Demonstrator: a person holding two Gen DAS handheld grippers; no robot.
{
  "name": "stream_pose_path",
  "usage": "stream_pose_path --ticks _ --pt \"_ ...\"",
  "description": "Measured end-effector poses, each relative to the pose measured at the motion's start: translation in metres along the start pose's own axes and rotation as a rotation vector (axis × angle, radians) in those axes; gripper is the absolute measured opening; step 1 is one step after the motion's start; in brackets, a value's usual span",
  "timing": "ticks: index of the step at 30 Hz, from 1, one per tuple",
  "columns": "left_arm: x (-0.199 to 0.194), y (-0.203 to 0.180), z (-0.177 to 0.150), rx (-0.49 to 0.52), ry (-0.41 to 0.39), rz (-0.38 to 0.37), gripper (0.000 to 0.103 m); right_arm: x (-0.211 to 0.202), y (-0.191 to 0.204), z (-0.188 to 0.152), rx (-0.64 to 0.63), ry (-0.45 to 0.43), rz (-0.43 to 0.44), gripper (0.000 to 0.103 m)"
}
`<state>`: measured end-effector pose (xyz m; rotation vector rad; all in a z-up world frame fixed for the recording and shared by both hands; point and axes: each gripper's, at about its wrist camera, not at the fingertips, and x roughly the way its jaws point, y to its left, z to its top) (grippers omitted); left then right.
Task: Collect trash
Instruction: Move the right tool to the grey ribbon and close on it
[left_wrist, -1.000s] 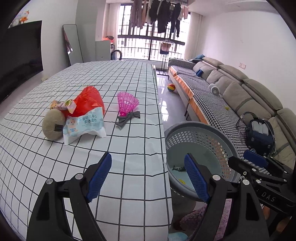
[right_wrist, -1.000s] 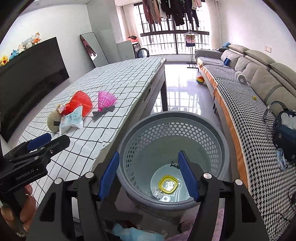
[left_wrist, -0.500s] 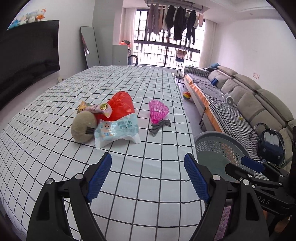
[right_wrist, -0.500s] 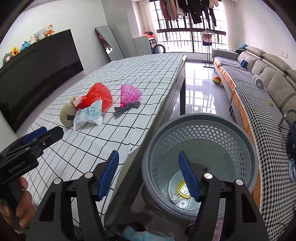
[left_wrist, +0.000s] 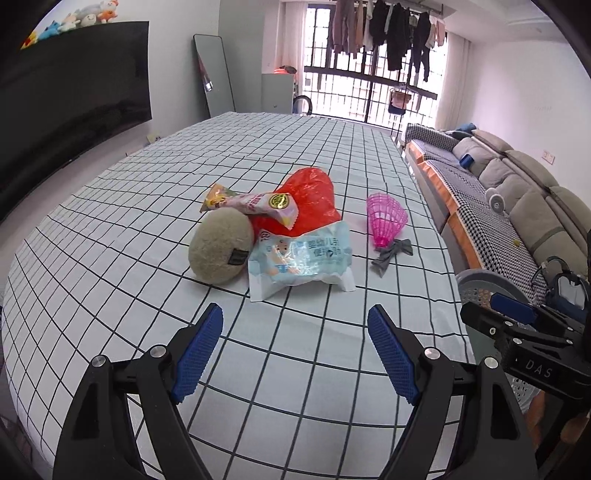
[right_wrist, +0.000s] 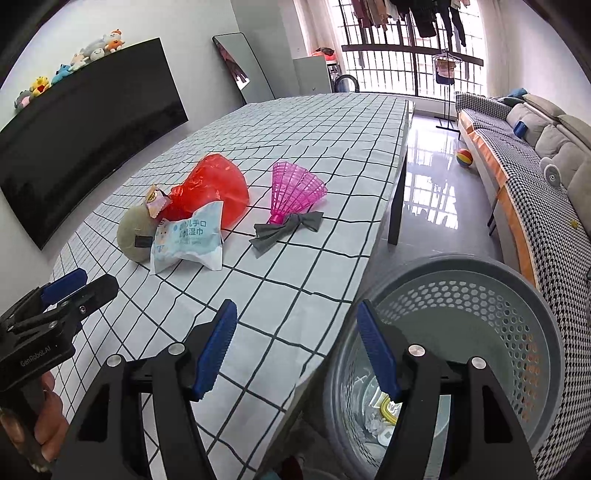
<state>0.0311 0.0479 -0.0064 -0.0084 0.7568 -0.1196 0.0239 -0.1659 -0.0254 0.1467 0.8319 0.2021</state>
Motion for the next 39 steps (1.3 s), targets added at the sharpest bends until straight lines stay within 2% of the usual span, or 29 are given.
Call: stream_pose_path --ticks 11,23,28,32,39 --pt "0.023 0.027 0.006 -0.041 0.008 0.07 0.079 0.057 0.009 0.039 -0.018 0.061 -0.01 0.065" --pt "0.037 0.033 0.002 -0.053 0.031 0.05 0.079 0.096 0.026 0.073 -0.032 0.109 -0.021 0.066" --pt "0.038 0.032 0.001 -0.054 0.034 0.037 0.079 0.115 0.031 0.08 -0.052 0.158 -0.07 0.067" --pt "0.037 0.032 0.001 -0.06 0.033 0.032 0.079 0.115 0.029 0.08 -0.066 0.161 -0.123 0.067" --pt "0.035 0.032 0.001 -0.065 0.029 0.019 0.079 0.1 -0.002 0.07 -0.022 0.166 -0.189 0.067"
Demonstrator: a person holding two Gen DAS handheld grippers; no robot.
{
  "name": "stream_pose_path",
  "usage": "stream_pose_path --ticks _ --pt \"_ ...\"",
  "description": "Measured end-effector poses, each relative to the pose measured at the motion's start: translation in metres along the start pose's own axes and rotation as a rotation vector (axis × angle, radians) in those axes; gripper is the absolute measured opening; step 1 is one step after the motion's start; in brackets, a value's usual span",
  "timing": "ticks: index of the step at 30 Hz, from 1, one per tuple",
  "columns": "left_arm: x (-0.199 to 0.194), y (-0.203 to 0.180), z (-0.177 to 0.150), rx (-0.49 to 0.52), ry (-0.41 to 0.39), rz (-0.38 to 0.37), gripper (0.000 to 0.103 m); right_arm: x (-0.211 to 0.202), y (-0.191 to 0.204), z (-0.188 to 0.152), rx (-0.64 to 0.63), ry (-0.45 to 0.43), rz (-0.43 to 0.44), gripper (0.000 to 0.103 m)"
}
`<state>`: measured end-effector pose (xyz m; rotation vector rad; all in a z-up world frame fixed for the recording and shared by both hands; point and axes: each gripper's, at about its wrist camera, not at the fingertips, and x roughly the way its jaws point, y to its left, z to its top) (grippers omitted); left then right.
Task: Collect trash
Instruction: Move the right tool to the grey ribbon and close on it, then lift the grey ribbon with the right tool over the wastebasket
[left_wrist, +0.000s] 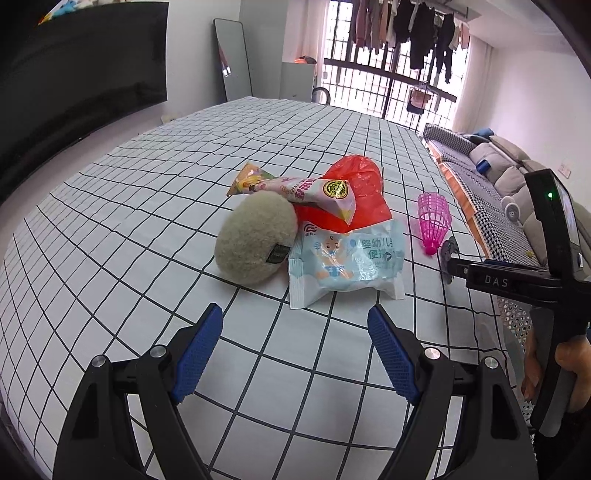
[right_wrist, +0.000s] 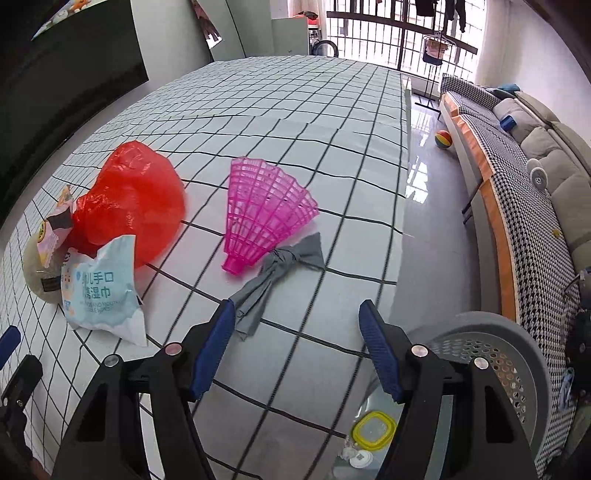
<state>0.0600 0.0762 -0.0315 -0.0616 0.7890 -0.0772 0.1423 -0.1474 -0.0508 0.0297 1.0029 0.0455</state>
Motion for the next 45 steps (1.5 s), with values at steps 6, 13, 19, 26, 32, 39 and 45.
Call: stream_pose_path --ticks 6,13,19,26,32,39,45 --pt "-0.002 0.0 -0.001 -0.001 0.0 -0.009 0.079 -0.013 -0.003 -0.007 -0.007 -0.026 0.002 0.067" --pt "-0.006 0.0 -0.002 -0.002 -0.002 -0.008 0.079 -0.006 0.019 0.009 -0.045 -0.03 0.008 0.067" --pt "-0.007 0.002 -0.002 -0.005 -0.005 -0.006 0.079 0.017 0.021 0.016 -0.06 0.007 -0.058 0.066" --pt "-0.005 0.001 -0.001 -0.006 -0.001 -0.009 0.079 0.022 0.02 0.021 -0.068 0.002 -0.036 0.044" --pt "-0.009 -0.003 -0.002 0.003 0.0 -0.019 0.079 0.019 0.029 0.017 -0.111 0.001 0.015 0.012" --pt "-0.008 -0.014 0.002 0.014 0.014 -0.044 0.079 0.009 0.029 0.002 -0.098 -0.015 0.067 0.009" --pt "-0.008 -0.036 0.01 0.049 0.012 -0.058 0.079 -0.015 0.009 -0.018 -0.025 -0.056 0.121 0.009"
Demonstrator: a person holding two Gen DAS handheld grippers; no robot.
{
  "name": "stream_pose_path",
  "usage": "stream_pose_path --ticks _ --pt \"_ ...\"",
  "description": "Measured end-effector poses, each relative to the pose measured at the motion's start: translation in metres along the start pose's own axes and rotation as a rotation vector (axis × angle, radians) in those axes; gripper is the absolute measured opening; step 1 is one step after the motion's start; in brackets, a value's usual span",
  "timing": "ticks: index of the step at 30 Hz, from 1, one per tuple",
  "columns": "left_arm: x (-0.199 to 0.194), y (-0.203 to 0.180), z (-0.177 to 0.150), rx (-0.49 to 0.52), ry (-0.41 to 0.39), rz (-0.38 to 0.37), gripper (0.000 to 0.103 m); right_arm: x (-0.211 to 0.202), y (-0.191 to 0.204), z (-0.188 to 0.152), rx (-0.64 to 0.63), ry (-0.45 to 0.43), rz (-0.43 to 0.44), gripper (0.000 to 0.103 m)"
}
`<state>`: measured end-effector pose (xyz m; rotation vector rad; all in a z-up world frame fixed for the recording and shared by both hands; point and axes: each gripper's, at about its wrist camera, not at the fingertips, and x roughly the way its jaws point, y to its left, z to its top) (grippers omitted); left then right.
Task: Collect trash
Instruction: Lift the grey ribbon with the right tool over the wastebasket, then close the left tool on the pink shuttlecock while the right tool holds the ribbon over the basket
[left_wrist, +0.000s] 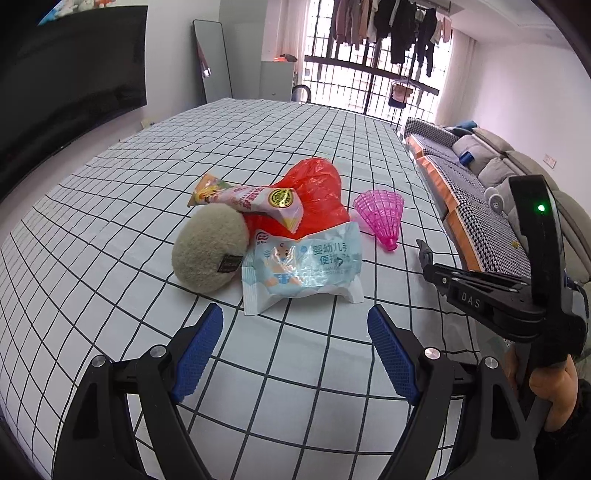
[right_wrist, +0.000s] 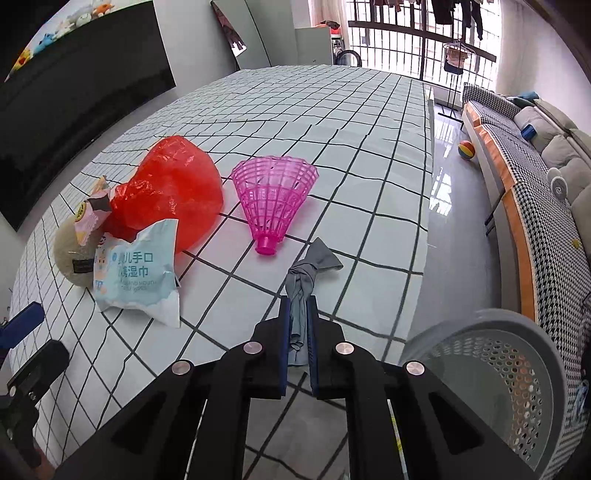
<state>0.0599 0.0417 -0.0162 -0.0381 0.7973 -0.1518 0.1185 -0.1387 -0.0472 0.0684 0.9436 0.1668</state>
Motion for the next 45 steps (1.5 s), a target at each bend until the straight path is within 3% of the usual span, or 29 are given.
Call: stream_pose_path --ticks 10,18,28,41,45 --pt "0.021 -0.047 0.023 0.062 0.016 -0.024 0.079 -0.054 -0.047 -0.05 0.098 -0.071 0.008 0.009" --pt "0.051 -0.079 0.045 0.098 0.029 0.02 0.079 -0.081 -0.098 -0.089 0.196 -0.089 -0.025 0.009" --pt "0.099 -0.125 0.06 0.202 0.077 0.067 0.083 -0.09 -0.146 -0.11 0.314 -0.119 0.009 0.009" --pt "0.15 -0.125 0.079 0.148 0.147 0.124 0.083 -0.091 -0.169 -0.123 0.36 -0.131 0.054 0.009" --pt "0.16 -0.123 0.081 0.135 0.171 0.107 0.075 -0.09 -0.172 -0.126 0.369 -0.129 0.06 0.009"
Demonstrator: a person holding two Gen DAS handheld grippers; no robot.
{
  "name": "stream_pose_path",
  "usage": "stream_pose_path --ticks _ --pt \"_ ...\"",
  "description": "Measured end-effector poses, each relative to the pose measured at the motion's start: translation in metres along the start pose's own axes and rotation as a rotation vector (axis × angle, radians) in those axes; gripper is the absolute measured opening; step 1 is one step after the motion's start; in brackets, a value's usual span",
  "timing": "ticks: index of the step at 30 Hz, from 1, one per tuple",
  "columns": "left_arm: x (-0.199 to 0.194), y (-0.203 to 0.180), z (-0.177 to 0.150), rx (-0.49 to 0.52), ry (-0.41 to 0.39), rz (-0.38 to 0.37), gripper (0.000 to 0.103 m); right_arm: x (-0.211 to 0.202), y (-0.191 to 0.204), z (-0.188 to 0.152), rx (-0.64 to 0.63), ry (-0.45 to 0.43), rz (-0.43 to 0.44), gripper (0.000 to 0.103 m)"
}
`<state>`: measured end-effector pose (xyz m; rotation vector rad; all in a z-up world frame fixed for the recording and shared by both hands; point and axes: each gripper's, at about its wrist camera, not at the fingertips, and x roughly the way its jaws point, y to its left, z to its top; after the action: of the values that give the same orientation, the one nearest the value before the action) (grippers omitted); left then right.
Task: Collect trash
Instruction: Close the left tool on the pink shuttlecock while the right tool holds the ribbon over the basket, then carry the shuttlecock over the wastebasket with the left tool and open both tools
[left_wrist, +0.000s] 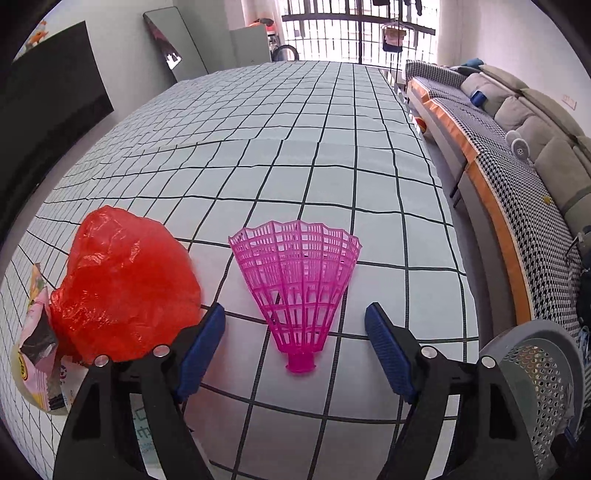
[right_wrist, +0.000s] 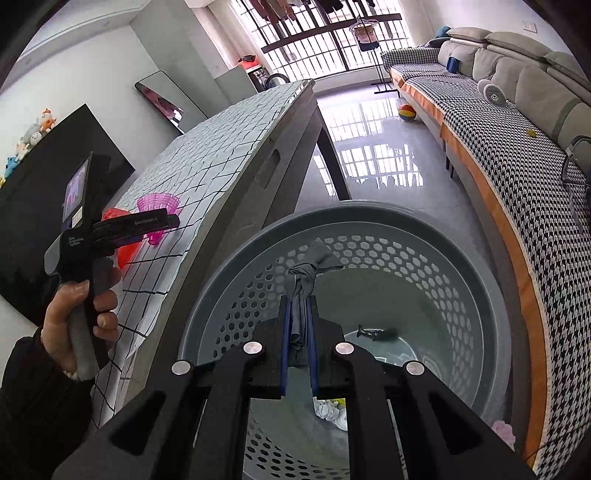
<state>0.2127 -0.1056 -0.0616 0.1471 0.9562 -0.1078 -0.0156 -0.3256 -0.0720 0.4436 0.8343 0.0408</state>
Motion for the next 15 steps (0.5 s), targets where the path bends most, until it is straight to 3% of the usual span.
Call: stream_pose_path --ticks 3,5,7,15 --pt "0.001 0.001 0.001 -0.011 0.003 -0.021 0.064 0.001 -0.001 0.0 0.005 0.001 -0.001 0.009" --pt "0.0 0.002 0.002 -0.02 0.008 -0.058 0.047 0.001 -0.002 -0.001 0.008 0.001 -0.001 0.009" --pt "-0.002 0.001 0.002 -0.01 0.01 -0.061 0.039 0.001 -0.002 0.0 0.01 0.0 -0.002 0.009" --pt "-0.022 -0.001 -0.015 0.012 -0.015 -0.073 0.035 0.0 0.0 0.0 0.008 -0.003 -0.015 0.008"
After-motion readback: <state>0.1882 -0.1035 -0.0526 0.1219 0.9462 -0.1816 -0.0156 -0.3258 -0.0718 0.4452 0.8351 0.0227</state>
